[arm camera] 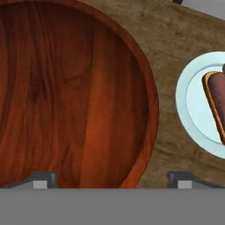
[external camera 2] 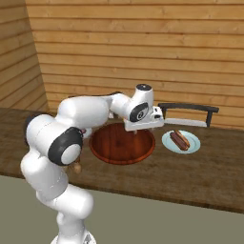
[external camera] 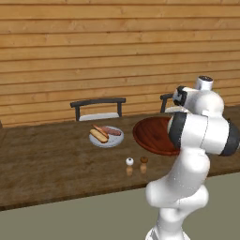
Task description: Place one bun and one sausage from the bowl on each plate.
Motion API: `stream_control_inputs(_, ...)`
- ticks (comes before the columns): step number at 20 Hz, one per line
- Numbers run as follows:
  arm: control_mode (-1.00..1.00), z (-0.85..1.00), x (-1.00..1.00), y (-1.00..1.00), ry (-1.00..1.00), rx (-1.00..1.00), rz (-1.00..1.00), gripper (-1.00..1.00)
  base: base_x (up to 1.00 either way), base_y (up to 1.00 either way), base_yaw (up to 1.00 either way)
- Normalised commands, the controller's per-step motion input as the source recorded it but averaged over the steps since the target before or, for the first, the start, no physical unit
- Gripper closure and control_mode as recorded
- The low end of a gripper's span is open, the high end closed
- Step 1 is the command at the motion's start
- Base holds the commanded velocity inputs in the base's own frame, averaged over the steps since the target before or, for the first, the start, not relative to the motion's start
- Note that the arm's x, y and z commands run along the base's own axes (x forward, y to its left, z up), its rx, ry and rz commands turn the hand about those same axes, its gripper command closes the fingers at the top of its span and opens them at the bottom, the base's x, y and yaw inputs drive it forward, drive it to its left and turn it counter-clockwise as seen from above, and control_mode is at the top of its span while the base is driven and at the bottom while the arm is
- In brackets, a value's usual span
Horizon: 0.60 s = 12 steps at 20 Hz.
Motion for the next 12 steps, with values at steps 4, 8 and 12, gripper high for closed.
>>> stream_control_inputs(4, -1.0, 0.09, -0.37, 0.86, 0.0, 0.03, -0.19, -1.0, 0.0, 0.0, 0.0)
stream_control_inputs(8, -1.0, 0.0, -0.49, 0.76, -0.01, 0.09, -0.19, -1.0, 0.0, 0.0, 0.0)
stream_control_inputs(12, -1.0, 0.22, -0.31, 0.7, -0.01, 0.05, -0.21, -1.0, 0.0, 0.0, 0.0)
